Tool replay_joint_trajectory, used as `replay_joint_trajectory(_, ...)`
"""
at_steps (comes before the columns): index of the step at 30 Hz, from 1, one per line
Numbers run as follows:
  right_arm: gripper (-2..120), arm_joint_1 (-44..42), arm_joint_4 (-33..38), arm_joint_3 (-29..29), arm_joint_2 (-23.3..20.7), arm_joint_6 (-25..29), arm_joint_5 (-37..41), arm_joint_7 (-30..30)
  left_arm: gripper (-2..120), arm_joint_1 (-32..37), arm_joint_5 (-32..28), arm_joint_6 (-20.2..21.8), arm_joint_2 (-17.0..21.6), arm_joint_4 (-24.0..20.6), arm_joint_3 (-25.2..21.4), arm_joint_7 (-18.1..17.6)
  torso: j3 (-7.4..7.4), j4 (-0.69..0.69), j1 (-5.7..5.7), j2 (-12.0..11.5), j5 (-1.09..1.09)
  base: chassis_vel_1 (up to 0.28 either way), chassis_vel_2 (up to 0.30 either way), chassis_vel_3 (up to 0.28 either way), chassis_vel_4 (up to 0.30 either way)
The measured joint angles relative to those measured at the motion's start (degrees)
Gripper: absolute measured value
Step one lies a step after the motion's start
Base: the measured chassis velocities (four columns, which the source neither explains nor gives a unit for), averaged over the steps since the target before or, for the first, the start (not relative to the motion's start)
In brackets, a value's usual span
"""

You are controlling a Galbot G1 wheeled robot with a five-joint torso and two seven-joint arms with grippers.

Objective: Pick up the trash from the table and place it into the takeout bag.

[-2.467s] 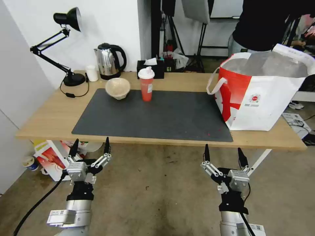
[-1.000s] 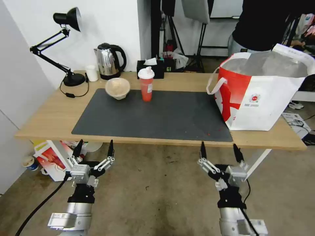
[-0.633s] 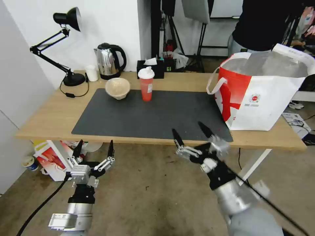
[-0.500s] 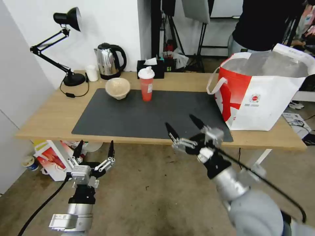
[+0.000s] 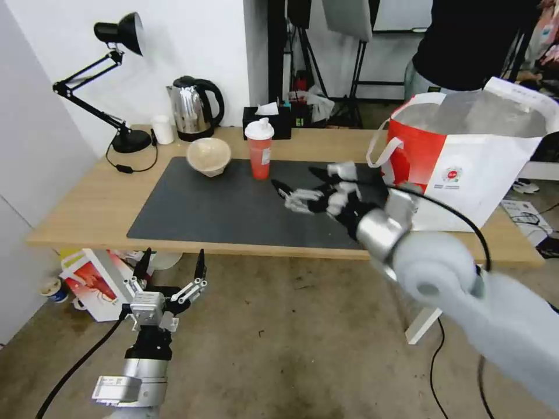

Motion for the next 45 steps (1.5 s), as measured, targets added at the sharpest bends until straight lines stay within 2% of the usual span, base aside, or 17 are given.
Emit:
replay_joint_trajectory(16, 100, 7.1, -10.7, -4.5, 6.1, -1.6, 0.3, -1.5, 99, -1.4, -1.4, 0.8, 1.2, 1.5, 0.7, -0.2, -0.01, -0.01, -0.01, 0.0, 0.0, 0.0, 0.0, 0.0, 0.0)
replay_joint_trajectory(20, 100, 8.3, -13.7, -5.7, 9.2, -1.6, -0.1, -0.2, 99, -1.6, -2.0, 0.9, 1.2, 1.5, 0.4, -0.5, -0.01, -0.01, -0.01, 0.0, 0.02, 0.0, 0.0, 0.0, 0.0)
replay_joint_trajectory(28, 100, 11.0, -19.3, -6.5, 12.1, -1.5, -0.8, 0.6, 99, -2.0, -2.0, 0.9, 1.4, 1.8, 0.7, -0.5, -0.01, -0.01, -0.01, 0.0, 0.01, 0.0, 0.0, 0.0, 0.0)
replay_joint_trajectory(34, 100, 13.2, -24.4, -7.0, 14.4, -1.4, -2.2, -1.1, 99, -2.6, -2.1, 1.0, 1.6, 2.6, 0.9, -0.5, -0.01, -0.01, -0.01, 0.0, 0.01, 0.0, 0.0, 0.0, 0.0)
replay_joint_trajectory(45, 100, 15.6, -38.2, -7.2, 20.8, -0.1, -7.8, -6.9, 100, -3.4, -3.1, 1.7, 2.0, 2.8, 1.1, -0.4, -0.01, -0.01, -0.01, 0.0, 0.01, 0.0, 0.0, 0.0, 0.0)
